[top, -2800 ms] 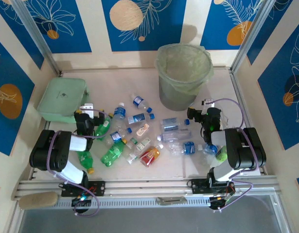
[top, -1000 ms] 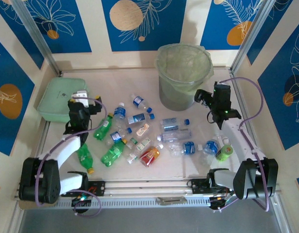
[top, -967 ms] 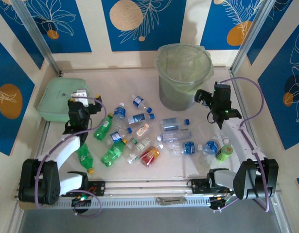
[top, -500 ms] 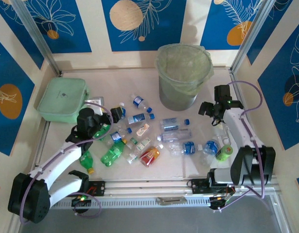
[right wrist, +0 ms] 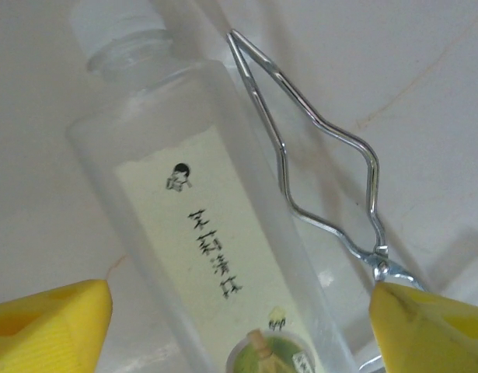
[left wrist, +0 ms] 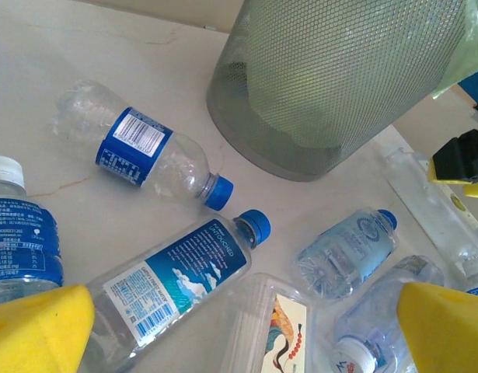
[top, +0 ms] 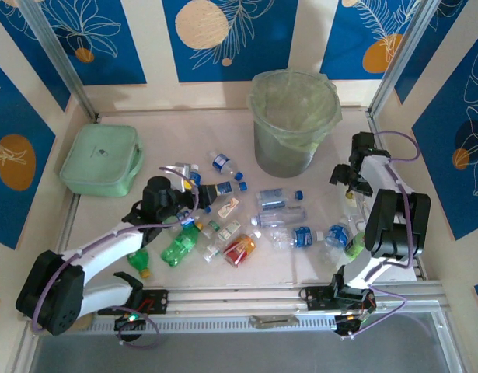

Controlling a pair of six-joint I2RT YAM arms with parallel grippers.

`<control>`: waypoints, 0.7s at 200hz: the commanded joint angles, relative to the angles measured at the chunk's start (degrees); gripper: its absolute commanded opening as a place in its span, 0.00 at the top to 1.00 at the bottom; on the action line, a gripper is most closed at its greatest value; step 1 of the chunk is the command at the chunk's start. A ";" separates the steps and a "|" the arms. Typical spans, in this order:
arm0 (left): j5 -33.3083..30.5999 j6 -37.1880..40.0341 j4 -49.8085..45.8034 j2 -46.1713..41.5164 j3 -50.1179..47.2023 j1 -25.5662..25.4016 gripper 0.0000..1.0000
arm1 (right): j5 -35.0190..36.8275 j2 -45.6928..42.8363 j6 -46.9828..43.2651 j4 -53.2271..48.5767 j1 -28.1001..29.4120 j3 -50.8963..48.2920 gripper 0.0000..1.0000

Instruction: Put the plastic bottles in the bin

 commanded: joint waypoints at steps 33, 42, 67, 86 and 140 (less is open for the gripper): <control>-2.81 0.01 0.16 -3.22 -1.77 -0.54 0.00 | -3.35 3.73 -2.53 0.48 -0.43 2.05 0.19; -3.58 0.34 -1.00 -3.89 -1.77 -0.54 0.00 | -4.12 4.08 -2.51 0.69 -0.43 2.09 0.20; -5.66 0.75 -2.69 -5.67 -2.33 -0.54 0.01 | -5.04 5.52 -2.37 0.88 -0.11 2.70 0.23; -7.25 0.75 -3.01 -7.01 -2.90 -0.54 0.01 | -4.69 6.38 -2.24 1.25 0.36 2.76 0.24; -9.62 0.15 -3.14 -9.50 -3.70 -0.54 0.00 | -2.29 9.73 -3.09 1.49 1.66 4.02 0.23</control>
